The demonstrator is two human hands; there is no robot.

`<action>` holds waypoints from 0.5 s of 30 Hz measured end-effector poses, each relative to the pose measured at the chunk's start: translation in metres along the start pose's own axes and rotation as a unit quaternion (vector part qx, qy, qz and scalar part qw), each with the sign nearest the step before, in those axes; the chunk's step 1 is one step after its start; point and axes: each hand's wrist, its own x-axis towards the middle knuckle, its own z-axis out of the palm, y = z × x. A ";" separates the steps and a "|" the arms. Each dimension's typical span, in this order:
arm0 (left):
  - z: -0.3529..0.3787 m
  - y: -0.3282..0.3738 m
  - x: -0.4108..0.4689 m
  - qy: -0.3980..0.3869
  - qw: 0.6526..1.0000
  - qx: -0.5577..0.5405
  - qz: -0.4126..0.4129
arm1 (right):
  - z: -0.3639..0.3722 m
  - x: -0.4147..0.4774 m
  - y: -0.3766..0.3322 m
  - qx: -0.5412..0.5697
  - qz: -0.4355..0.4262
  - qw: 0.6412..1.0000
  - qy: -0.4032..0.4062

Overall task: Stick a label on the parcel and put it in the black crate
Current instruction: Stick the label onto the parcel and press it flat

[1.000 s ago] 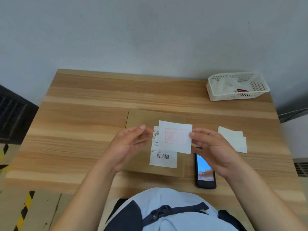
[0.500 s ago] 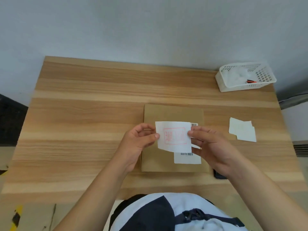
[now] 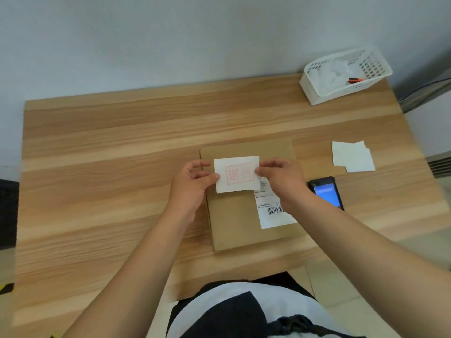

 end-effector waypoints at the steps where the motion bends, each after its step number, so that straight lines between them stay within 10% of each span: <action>1: 0.000 0.001 0.001 0.010 1.000 0.005 0.001 | 0.003 0.006 -0.001 -0.009 0.003 1.000 -0.003; 15: 0.003 0.011 0.032 0.078 0.994 0.074 -0.018 | 0.029 0.052 -0.013 -0.094 -0.025 0.995 0.004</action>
